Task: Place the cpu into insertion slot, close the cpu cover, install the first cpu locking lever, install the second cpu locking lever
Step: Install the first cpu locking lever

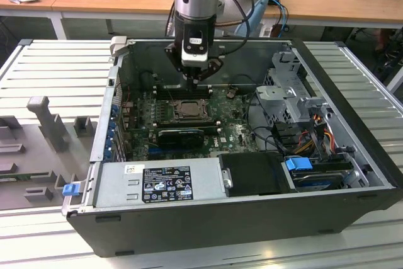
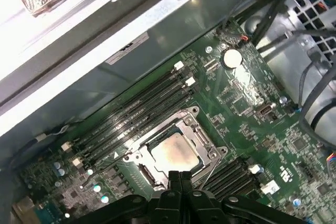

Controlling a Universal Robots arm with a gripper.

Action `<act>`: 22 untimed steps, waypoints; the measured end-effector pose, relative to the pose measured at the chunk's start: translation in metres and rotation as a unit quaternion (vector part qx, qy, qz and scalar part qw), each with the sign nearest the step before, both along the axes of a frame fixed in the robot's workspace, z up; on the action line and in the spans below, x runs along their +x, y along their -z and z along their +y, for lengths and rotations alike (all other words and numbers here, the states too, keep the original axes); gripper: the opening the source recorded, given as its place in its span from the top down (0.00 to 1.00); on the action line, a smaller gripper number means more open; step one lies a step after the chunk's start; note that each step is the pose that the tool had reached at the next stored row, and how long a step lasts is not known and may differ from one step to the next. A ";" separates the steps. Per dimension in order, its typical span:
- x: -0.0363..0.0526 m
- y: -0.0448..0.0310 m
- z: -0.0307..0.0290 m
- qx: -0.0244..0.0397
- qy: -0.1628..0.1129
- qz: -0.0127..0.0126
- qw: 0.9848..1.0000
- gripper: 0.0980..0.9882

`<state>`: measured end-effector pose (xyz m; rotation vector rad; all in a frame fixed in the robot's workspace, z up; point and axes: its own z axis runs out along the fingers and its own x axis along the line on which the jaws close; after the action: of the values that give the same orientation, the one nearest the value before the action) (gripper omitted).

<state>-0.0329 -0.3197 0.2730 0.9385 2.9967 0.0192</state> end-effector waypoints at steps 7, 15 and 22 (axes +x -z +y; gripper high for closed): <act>0.0000 0.0010 0.0000 0.000 -0.095 -0.001 0.995 0.99; 0.0000 0.0016 0.0000 0.000 -0.183 -0.001 0.983 0.99; 0.0000 0.0019 0.0000 0.000 -0.271 -0.001 0.963 0.99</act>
<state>-0.0329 -0.3197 0.2711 0.0929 3.1406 0.0203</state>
